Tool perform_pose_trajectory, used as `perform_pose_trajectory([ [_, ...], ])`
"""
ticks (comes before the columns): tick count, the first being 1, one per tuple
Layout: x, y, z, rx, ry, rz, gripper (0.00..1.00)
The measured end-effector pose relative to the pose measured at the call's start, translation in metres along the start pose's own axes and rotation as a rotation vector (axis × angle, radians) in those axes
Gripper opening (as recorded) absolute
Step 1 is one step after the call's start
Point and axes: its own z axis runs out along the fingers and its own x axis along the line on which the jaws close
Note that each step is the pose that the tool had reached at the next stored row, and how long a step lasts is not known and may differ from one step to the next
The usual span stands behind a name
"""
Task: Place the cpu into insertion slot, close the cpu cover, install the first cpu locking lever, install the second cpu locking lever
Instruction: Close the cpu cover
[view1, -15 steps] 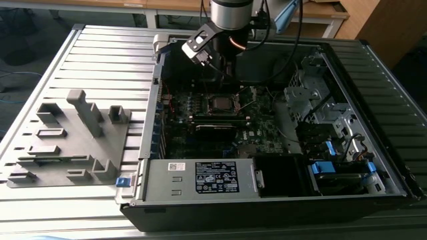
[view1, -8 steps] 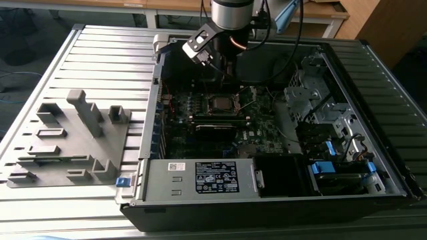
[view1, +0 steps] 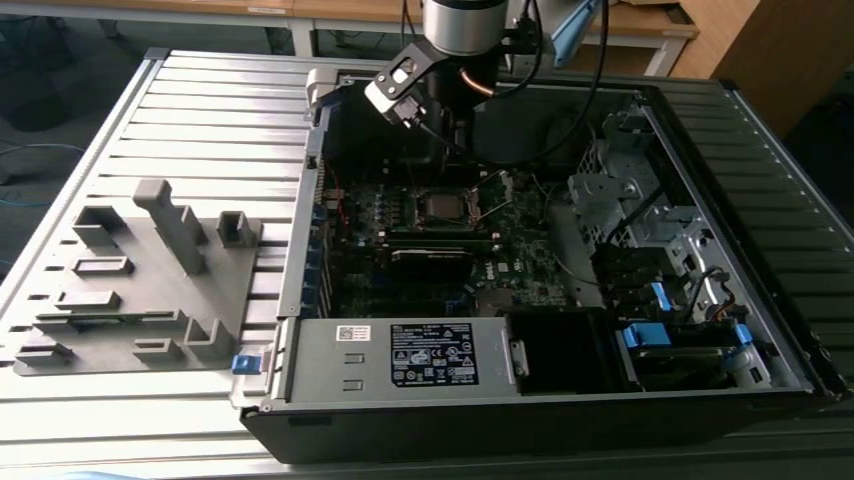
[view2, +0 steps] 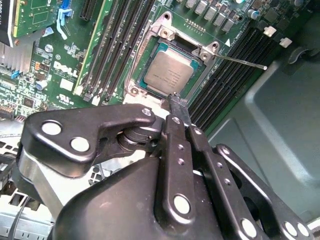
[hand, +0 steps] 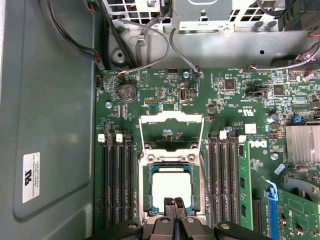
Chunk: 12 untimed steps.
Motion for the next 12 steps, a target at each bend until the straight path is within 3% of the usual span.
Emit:
perform_pose_trajectory([
  [6,0.0,0.0012,-0.0002,0.0002,-0.0004,0.0,0.11],
  [12,0.0003,0.0082,0.0004,0.0002,-0.0003,0.0,0.11],
])
